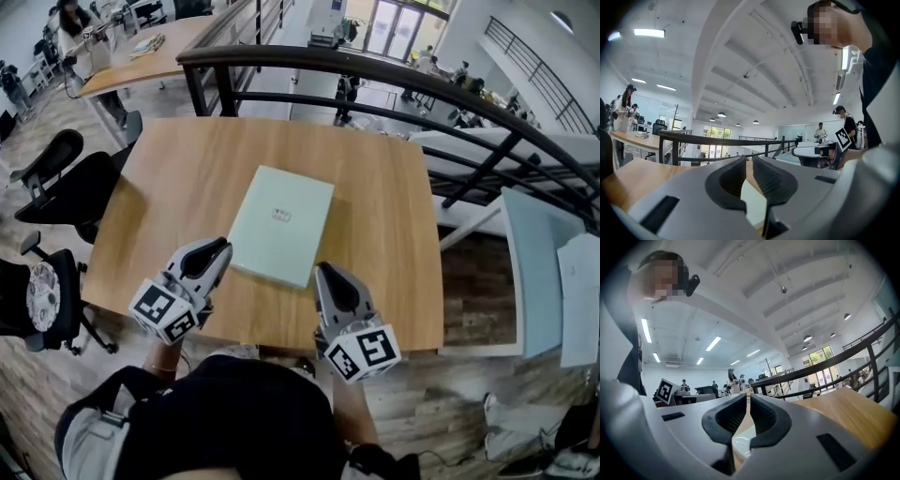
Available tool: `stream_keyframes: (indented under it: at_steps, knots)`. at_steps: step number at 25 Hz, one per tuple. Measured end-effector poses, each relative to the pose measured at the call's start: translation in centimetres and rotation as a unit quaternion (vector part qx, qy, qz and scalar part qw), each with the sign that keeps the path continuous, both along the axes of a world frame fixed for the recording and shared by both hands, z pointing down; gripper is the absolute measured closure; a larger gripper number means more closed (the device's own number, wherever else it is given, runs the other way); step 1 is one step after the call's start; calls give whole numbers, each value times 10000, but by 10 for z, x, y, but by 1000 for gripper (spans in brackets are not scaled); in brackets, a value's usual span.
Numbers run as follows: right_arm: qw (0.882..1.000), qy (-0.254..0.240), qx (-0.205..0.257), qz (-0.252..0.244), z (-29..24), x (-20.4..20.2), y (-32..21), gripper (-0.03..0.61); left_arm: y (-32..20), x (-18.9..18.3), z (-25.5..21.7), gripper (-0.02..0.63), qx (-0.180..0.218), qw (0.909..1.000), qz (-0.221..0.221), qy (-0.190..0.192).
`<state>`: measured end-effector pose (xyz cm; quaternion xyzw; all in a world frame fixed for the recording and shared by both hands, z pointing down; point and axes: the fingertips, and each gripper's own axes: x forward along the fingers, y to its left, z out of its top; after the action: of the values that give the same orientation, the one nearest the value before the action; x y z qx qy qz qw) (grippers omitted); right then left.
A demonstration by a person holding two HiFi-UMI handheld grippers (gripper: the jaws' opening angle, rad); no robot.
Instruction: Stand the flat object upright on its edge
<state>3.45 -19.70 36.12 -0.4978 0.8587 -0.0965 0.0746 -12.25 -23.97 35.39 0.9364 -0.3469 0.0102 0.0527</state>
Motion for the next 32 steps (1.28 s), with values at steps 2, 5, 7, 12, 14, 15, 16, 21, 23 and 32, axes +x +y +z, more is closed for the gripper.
stream_keyframes:
  at_steps: [2,5,7,12,14,15,16,21,23,32]
  knots:
    - [10000,0,-13,39,0,-10,-8,545,-11,-11,-1,561,14,10000,15,19]
    - [9999,9,-57,91,1,-22,-18,545,-23,-28,-1,561,-9,10000,-10,38]
    - [9998,104,-75,130,3,-30,-27,545,-32,-38,1,561,-31,10000,-26,51]
    - [9995,210,-115,205,5,-47,-48,545,-56,-63,8,561,-82,9999,-77,20]
    - [9991,200,-106,348,5,-46,-54,545,-64,-69,10,561,-67,9999,-76,-16]
    - [9988,233,-105,412,5,-45,-57,545,-69,-72,11,561,-49,10000,-64,-29]
    - [9985,284,-105,466,5,-44,-60,545,-74,-74,10,561,-31,10000,-41,-43]
    - [9961,435,-161,749,6,-49,-74,545,-101,-88,7,560,91,9998,89,-177]
    - [9957,376,-151,838,5,-52,-77,545,-110,-91,7,560,122,9996,156,-211]
    - [9911,699,-401,1056,12,-54,-93,545,-136,-77,29,560,-153,9979,615,-126]
